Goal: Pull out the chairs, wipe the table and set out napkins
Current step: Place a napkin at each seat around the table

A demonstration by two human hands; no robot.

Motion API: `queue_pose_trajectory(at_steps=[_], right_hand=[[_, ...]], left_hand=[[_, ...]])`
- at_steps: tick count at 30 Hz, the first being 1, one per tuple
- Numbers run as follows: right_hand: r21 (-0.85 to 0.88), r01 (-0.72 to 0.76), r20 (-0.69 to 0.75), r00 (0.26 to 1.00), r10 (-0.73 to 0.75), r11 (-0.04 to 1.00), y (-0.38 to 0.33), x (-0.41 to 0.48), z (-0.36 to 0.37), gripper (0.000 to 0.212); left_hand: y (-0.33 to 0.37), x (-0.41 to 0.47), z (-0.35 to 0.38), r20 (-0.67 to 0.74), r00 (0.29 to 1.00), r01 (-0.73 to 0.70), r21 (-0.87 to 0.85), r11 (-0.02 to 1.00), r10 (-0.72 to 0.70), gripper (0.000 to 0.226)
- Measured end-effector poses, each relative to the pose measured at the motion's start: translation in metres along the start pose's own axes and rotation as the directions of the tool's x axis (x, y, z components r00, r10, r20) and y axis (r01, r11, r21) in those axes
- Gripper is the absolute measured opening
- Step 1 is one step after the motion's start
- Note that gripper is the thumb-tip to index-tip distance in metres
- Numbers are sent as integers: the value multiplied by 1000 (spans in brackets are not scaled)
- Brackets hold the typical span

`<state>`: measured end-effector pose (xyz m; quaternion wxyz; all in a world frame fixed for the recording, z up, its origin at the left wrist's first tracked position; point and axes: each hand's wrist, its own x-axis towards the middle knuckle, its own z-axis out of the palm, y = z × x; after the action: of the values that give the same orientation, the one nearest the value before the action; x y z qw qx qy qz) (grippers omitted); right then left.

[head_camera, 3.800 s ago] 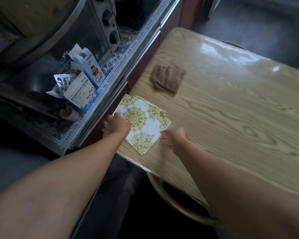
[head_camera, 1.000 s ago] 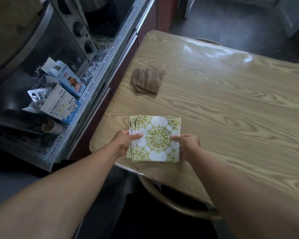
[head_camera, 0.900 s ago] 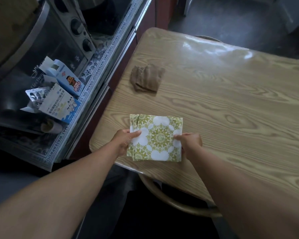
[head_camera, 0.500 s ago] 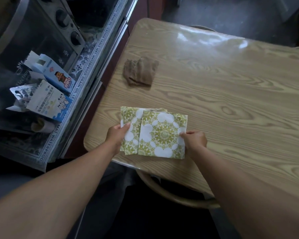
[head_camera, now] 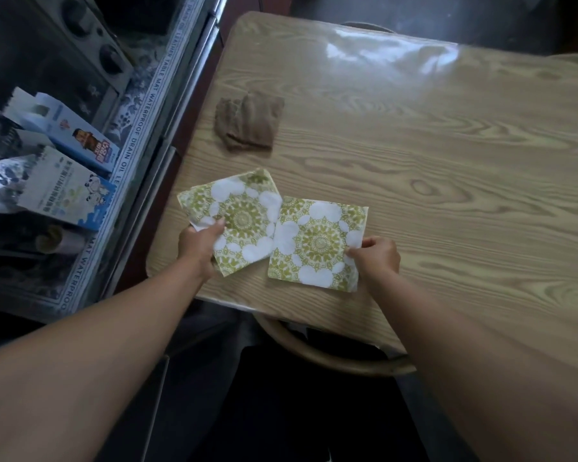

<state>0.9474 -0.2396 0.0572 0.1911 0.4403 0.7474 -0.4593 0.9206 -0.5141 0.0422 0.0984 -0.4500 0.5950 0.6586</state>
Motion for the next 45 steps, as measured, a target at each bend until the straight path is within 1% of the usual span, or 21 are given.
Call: queue_pose_trajectory(at_steps=[2,5,7,9,14,20,23,25,27,30,34,39,41,43,45], right_hand=[[0,9,-46,999,-9,1000,3,1,-5,9],[6,13,-78,997,-13,1000,7,3,-11,13],[14,12,-78,997,-10,1000,9,3,-15,17],[14,15,-77,997,-14,1000,11,3,-18,17],[-28,47,-56,997,-49,999,18,3,-25,16],[-68,58,-47,997,-62,996,27,1,-29,11],[-42,43,-56,997,-45,998,28,0,-30,9],[-27,35,-53,998,-36,999,28,1,-30,12],[-23,30,-50,998,-31,999,27,1,-30,17],[-33,19,-46,999,-21,999,25,2,-30,14],[-43,14,-39,999,-15,999,25,2,-30,10],[-66,30,-44,999,-32,997,24,1,-31,15],[-68,29,-35,999,-31,997,26,2,-32,12],[-99,62,-28,997,-65,993,26,1,-33,23],[-166,125,-60,989,-137,978,25,-2,-35,36]], left_hand=[[4,1,0,-20,1000,3,-53,999,-4,16],[6,-1,3,-28,1000,-3,-114,993,-1,21],[7,-2,7,-14,1000,0,-137,991,-2,18],[7,-3,11,8,1000,3,-148,989,-2,16],[11,-5,20,33,999,-13,-161,987,19,26],[14,-9,28,44,999,-8,-181,984,16,18],[15,-12,34,56,998,-13,-205,979,25,17],[17,-13,39,64,997,-23,-214,977,37,12],[21,-14,43,84,995,-27,-224,974,47,11],[29,-17,49,114,992,-31,-247,969,61,15],[39,-20,56,133,989,-30,-285,958,70,30],[45,-24,64,187,980,-10,-287,958,66,27],[43,-27,69,217,975,5,-272,962,56,34],[40,-31,74,252,967,27,-251,968,38,38],[36,-35,80,300,954,53,-214,975,14,37]])
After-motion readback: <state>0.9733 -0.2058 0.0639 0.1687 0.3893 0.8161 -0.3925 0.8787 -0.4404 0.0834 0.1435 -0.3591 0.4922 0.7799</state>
